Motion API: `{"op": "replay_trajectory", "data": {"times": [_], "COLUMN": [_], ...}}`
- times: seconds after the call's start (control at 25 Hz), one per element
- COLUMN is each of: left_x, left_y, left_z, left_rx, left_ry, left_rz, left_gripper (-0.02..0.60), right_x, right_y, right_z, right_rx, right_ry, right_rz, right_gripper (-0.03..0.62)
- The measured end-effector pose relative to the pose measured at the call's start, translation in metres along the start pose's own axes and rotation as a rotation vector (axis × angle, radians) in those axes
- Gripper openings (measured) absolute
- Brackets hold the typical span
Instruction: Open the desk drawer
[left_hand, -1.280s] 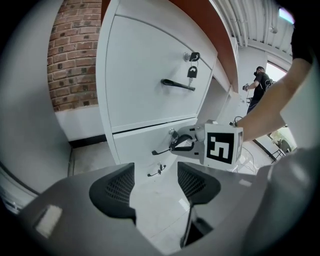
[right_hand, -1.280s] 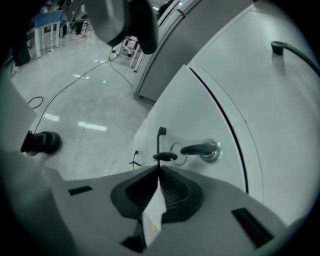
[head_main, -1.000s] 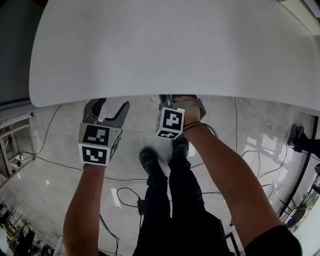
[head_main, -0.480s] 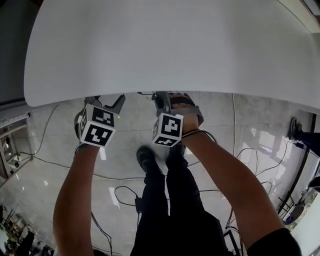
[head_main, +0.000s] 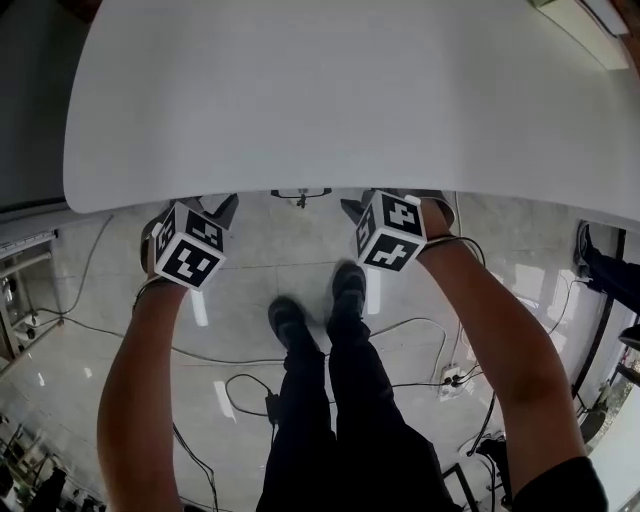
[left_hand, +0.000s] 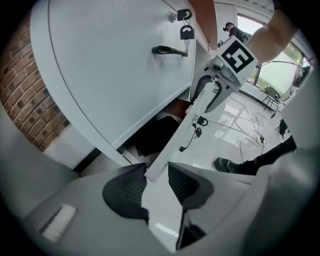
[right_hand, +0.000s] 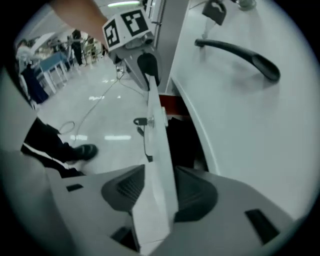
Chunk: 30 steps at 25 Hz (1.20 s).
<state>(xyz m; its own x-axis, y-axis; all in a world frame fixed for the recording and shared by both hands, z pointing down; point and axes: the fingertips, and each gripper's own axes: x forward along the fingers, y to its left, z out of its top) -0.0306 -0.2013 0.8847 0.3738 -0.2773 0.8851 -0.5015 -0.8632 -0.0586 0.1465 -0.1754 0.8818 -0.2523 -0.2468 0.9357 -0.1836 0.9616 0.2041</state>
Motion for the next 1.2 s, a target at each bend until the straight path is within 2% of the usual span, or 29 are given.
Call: {"op": "replay_trajectory", "data": {"times": [0.04, 0.08, 0.12, 0.44, 0.64, 0.96, 1.2], "left_x": [0.0, 0.0, 0.001, -0.011, -0.013, -0.01, -0.017], "left_y": [-0.002, -0.003, -0.004, -0.031, -0.053, -0.062, -0.075], "left_z": [-0.001, -0.001, -0.001, -0.014, -0.031, -0.049, -0.058], "left_rx": [-0.005, -0.01, -0.013, -0.014, -0.033, -0.079, -0.079], "left_ry": [0.0, 0.001, 0.005, -0.03, -0.015, -0.011, -0.002], "left_rz": [-0.002, -0.002, -0.002, -0.015, -0.048, -0.037, -0.057], "left_gripper": [0.141, 0.14, 0.14, 0.137, 0.133, 0.135, 0.135], "right_x": [0.003, 0.004, 0.005, -0.005, -0.005, 0.003, -0.001], "right_y": [-0.001, -0.002, -0.002, 0.028, 0.058, 0.077, 0.098], "right_z": [-0.003, -0.005, -0.006, -0.008, -0.01, -0.009, -0.006], "right_rx": [-0.038, -0.07, -0.085, -0.077, -0.058, -0.017, -0.031], "right_ry": [0.023, 0.04, 0.05, 0.056, 0.061, 0.061, 0.049], "right_rz": [-0.007, -0.016, -0.019, 0.046, 0.078, 0.046, 0.083], "right_gripper": [0.13, 0.096, 0.092, 0.083, 0.075, 0.072, 0.071]}}
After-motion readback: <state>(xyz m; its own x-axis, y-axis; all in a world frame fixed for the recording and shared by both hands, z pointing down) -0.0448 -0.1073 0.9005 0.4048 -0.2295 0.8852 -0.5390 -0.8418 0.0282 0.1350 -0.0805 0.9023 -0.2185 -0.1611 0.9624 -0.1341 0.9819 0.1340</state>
